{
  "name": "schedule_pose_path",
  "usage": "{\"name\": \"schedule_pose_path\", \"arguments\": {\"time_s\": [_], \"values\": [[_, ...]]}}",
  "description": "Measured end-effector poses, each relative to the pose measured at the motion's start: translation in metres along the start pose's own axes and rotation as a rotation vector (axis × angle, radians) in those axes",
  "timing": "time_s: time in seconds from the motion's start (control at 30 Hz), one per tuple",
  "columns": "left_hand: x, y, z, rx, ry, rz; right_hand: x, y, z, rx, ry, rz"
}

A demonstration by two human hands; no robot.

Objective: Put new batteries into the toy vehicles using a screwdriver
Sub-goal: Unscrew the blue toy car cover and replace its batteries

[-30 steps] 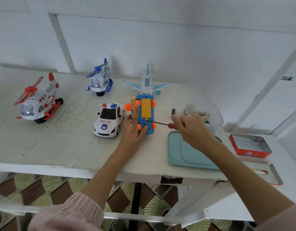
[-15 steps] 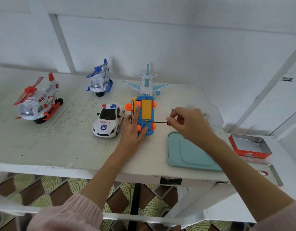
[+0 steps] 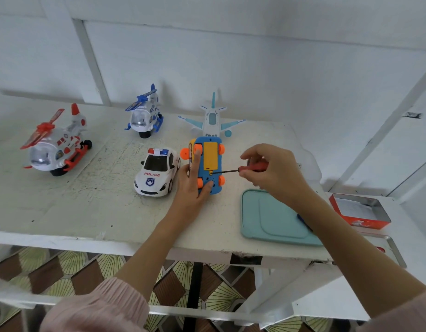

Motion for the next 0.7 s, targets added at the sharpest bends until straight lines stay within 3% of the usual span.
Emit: {"name": "schedule_pose_path", "arguments": {"time_s": [0.07, 0.2, 0.3, 0.37, 0.5, 0.7], "values": [[0.0012, -0.0011, 0.0004, 0.006, 0.001, -0.014, 0.0002, -0.0014, -0.0014, 0.042, 0.002, 0.044], [0.0017, -0.0018, 0.0001, 0.007, 0.051, -0.024, -0.0075, -0.0094, -0.0051, 0.114, -0.167, 0.037], [-0.0024, -0.0002, 0.0006, -0.007, 0.021, -0.010, -0.0045, -0.0037, -0.0024, 0.002, -0.058, -0.118], [-0.0006, -0.0003, 0.0010, -0.012, 0.029, 0.005, -0.0007, -0.0030, -0.0023, -0.009, 0.016, -0.096], [0.0042, -0.0010, 0.0002, -0.013, 0.064, 0.011, -0.0037, -0.0072, -0.0009, 0.055, -0.027, 0.008], [0.0018, -0.0006, 0.0001, -0.007, 0.036, 0.020, -0.0031, -0.0077, -0.0013, 0.097, -0.065, -0.245]]}}
Point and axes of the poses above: each hand's wrist, its own z-axis towards the middle knuckle, its own y-axis out of the back of the hand, x = y × z, the point moved 7 cm from there along z, towards the middle knuckle, and after that the axes turned 6 degrees about -z, right-handed, at the moved point
